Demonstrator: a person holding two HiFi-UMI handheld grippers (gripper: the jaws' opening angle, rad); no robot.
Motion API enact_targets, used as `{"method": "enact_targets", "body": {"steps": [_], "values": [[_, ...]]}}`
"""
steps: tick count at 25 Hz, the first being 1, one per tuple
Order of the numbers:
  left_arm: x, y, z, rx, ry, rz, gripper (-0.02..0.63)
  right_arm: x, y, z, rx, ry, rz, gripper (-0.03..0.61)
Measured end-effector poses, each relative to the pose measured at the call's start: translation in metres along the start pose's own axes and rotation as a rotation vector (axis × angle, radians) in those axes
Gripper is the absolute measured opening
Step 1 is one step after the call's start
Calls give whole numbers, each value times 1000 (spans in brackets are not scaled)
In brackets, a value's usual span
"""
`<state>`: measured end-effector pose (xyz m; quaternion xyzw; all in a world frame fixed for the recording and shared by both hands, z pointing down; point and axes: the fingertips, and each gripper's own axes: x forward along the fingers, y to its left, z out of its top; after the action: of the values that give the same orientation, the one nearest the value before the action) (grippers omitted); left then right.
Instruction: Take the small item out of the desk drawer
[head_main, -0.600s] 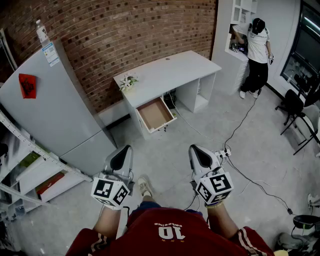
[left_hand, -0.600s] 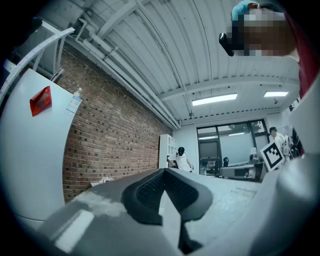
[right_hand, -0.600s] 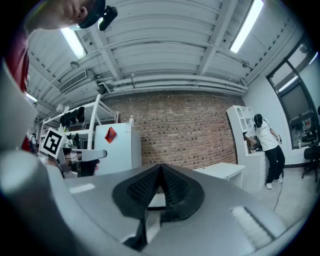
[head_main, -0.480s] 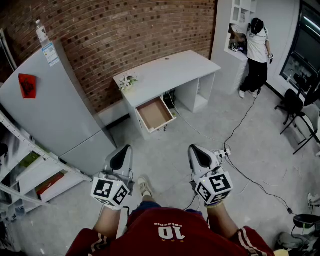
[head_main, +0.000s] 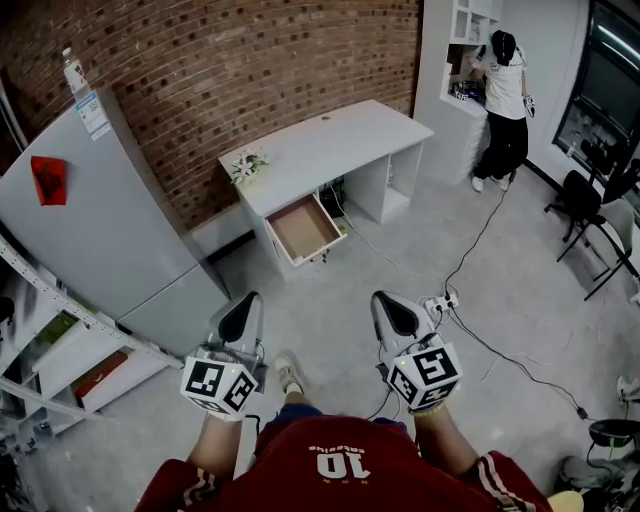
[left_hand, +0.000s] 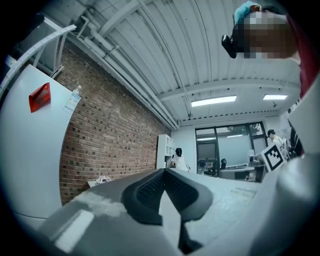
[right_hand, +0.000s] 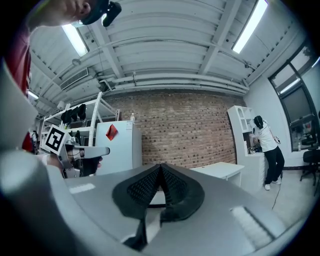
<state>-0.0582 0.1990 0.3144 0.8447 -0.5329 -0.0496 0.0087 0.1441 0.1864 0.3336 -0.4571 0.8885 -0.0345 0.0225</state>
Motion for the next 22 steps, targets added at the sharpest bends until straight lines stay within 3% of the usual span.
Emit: {"method": "enact_targets", "body": {"steps": [22], "values": [[13,-14,0,17,28,-22,3,-2,-8,-2,73,1,58,2]]}}
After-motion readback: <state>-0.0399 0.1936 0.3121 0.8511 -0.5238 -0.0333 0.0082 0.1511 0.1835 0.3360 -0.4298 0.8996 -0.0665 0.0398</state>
